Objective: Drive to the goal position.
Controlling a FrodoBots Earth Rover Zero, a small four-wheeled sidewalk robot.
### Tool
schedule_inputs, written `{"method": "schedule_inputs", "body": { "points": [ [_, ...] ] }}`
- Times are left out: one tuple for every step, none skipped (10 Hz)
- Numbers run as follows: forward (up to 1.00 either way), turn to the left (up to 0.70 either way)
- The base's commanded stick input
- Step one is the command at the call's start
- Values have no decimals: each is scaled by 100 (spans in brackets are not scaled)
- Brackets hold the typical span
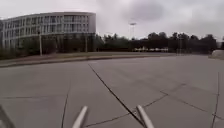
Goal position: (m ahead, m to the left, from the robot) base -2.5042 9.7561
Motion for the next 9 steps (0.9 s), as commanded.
{"method": "schedule_inputs", "body": {
  "points": [
    [100,27],
    [100,27],
    [100,27],
    [100,27],
    [100,27],
    [100,27],
    [100,27],
    [100,27],
    [100,27]
  ]
}}
